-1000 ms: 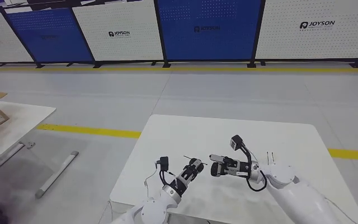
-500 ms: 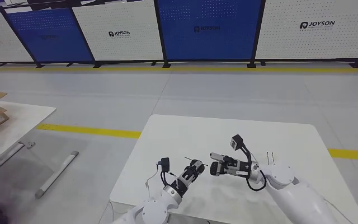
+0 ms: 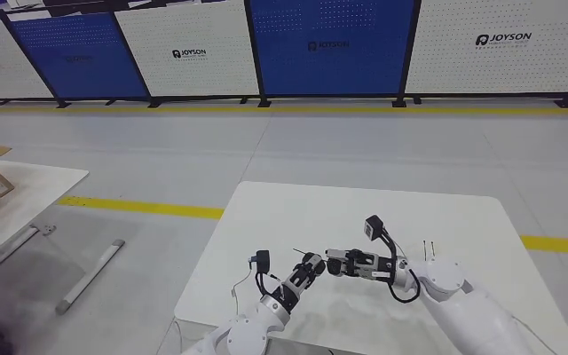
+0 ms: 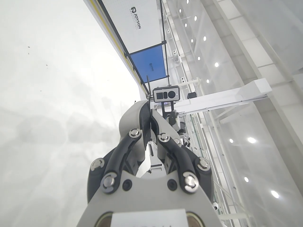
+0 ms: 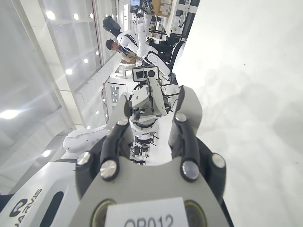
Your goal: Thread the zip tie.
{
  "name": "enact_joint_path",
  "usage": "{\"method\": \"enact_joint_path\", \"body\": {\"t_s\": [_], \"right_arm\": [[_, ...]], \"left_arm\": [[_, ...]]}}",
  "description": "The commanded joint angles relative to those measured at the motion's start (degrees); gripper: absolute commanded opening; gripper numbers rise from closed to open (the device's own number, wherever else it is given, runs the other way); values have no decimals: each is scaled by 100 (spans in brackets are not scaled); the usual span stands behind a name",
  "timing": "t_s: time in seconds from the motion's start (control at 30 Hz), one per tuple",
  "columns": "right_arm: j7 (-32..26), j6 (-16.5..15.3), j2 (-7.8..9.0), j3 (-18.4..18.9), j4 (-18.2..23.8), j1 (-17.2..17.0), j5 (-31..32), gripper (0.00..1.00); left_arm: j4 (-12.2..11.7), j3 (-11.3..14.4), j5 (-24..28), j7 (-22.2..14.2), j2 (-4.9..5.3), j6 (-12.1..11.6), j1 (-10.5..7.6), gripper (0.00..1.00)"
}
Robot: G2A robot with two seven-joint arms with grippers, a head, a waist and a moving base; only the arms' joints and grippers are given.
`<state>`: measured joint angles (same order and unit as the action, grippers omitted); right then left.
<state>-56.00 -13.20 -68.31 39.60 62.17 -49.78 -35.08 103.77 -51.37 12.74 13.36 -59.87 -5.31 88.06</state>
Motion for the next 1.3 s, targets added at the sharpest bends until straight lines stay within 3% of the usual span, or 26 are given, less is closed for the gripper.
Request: {"method": "enact_joint_path", "body": {"t_s": [0.0, 0.2, 0.4, 0.5, 0.83, 1.0, 1.07, 1.1, 1.27], "right_arm": [[-9, 14, -18, 12, -24, 0, 17, 11], [-31, 62, -70, 46, -55, 0, 85, 4], [-86, 129, -109, 87, -51, -13, 171, 18], [-106, 139, -124, 121, -54, -29, 195, 20], [-133, 150, -145, 269, 10, -121, 309, 10], [-154, 171, -146, 348, 63, -169, 362, 11], [-170, 180, -149, 377, 75, -187, 376, 7], [-178, 186, -151, 389, 79, -192, 382, 0], [-210, 195, -164, 447, 84, -220, 412, 0]], "left_arm": [[-4, -15, -16, -20, -12, 13, 9, 0], [-7, -61, -96, -75, -43, 48, 35, 0], [-7, -113, -150, -46, -80, 58, 71, 0], [-9, -135, -166, -53, -99, 71, 82, 0], [-16, -196, -243, -55, -161, 116, 118, 0], [-29, -220, -270, -38, -194, 138, 129, 0], [-34, -232, -275, -34, -208, 145, 134, 0], [-35, -236, -278, -36, -214, 148, 136, 0], [-37, -266, -306, -50, -244, 161, 153, 0]]}}
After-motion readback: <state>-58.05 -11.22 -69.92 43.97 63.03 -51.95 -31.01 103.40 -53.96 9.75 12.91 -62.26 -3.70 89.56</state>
